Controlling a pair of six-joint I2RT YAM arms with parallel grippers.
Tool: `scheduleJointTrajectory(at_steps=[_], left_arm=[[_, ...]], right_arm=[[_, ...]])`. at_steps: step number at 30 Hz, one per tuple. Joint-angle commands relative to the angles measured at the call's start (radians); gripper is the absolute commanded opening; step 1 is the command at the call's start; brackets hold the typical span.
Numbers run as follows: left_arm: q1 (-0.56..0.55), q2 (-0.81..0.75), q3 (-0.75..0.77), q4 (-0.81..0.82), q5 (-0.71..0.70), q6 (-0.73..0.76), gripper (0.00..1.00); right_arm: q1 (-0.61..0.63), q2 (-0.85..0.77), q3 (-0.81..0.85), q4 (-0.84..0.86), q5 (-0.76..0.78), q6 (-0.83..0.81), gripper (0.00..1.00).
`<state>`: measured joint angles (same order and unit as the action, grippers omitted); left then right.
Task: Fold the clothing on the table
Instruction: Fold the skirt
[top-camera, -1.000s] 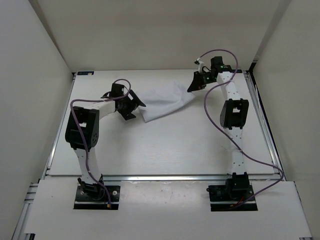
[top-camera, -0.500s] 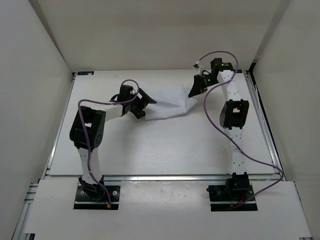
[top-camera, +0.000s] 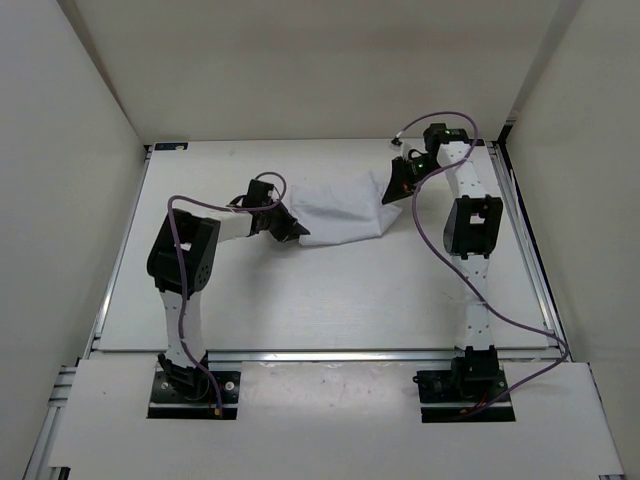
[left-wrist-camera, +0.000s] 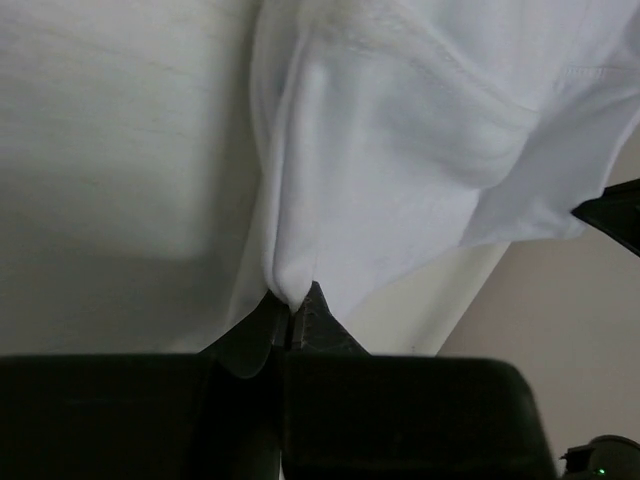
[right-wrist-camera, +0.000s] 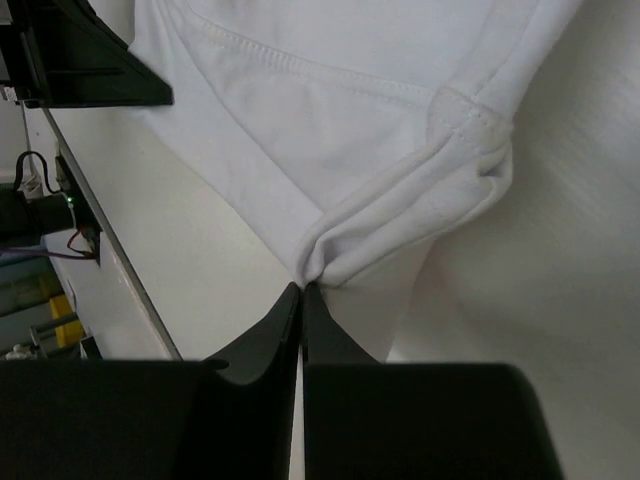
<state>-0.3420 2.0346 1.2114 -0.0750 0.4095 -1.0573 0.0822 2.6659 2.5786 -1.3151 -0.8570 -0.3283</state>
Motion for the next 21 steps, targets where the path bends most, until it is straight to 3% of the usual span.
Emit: scheduleJointTrajectory(at_steps=[1, 4, 8, 12, 15, 19, 21], left_arm=[[0.009, -0.098, -0.029, -0.031, 0.018, 0.039, 0.0], [0.024, -0.141, -0.062, -0.081, 0.034, 0.072, 0.0], [0.043, -0.223, -0.134, -0.135, 0.014, 0.135, 0.0], [0.054, -0.306, -0.251, -0.12, 0.011, 0.135, 0.0], [0.054, -0.329, -0.311, -0.12, 0.02, 0.137, 0.0], [0.048, -0.343, -0.336, -0.106, 0.041, 0.143, 0.0], [0.046, -0.341, -0.331, -0.118, 0.048, 0.154, 0.08]], right_arm=[[-0.021, -0.141, -0.037, -0.023, 0.039, 0.006, 0.0], [-0.03, -0.217, -0.162, -0.023, 0.121, -0.009, 0.0], [-0.056, -0.366, -0.469, -0.024, 0.168, -0.109, 0.0], [-0.081, -0.428, -0.583, -0.026, 0.202, -0.098, 0.0], [-0.067, -0.458, -0.673, 0.013, 0.314, -0.092, 0.0], [-0.068, -0.481, -0.774, 0.004, 0.296, -0.129, 0.0], [-0.061, -0.486, -0.779, -0.022, 0.283, -0.153, 0.29]])
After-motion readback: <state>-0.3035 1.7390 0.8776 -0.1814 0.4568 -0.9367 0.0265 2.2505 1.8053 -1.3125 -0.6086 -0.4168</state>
